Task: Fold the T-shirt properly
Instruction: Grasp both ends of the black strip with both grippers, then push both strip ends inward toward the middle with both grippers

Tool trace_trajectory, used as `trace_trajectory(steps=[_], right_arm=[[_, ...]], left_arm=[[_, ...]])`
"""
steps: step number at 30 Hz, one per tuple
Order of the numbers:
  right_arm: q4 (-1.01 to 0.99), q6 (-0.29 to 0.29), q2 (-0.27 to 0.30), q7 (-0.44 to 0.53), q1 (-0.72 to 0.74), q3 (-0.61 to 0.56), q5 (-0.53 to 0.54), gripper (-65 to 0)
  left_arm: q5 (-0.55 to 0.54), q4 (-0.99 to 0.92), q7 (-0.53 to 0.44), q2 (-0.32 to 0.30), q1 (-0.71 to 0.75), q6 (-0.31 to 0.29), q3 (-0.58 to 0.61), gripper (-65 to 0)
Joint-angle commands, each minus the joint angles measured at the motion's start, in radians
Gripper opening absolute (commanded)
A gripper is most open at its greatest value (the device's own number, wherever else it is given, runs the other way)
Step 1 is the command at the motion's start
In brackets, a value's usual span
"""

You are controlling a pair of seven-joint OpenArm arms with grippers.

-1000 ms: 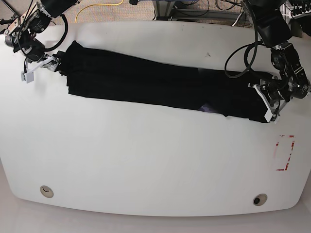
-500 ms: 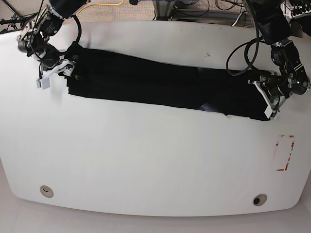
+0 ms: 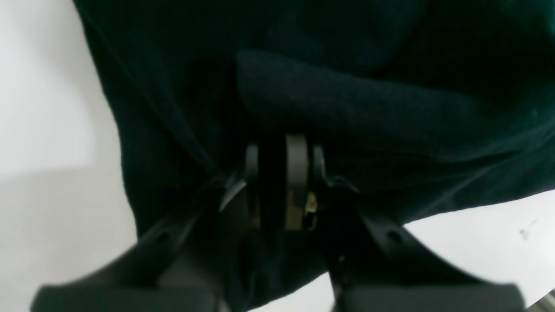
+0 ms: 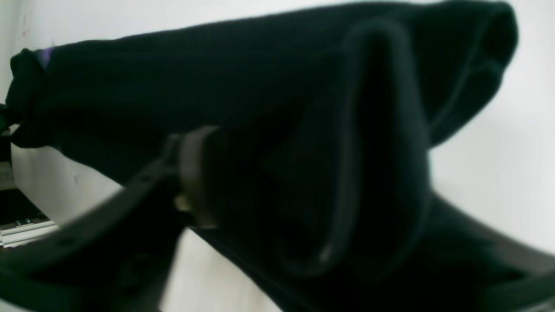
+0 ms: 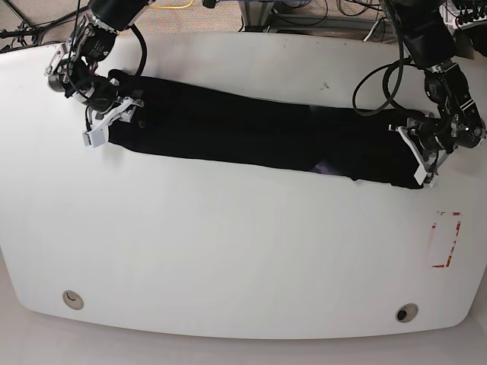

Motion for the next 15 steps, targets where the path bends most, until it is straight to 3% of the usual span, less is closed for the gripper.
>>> trace_trajectory(steps=[1,3,4,15], right_arm=[[0.010,-0.002,0.014,0.008,0.000,0.003,-0.010,-52.0],[0.011,-0.002,0.028,0.014,0.000,0.004,-0.010,-63.3],[0.011,-0.002,0.043,0.016,0.000,0.004,-0.010,-65.0],[0.040,-0.002,0.169,0.018,-0.006,0.001,-0.010,-65.0]], left_arm=[[0.001,0.012,0.006,-0.011,-0.015,-0.001,0.035,-58.3],[0.001,0.012,0.006,-0.011,-0.015,-0.001,0.062,-58.2],[0.001,0.012,0.006,-0.011,-0.015,-0.001,0.075,-58.2],[0.000,0.017,0.006,0.030,-0.013,-0.001,0.142,-58.2]])
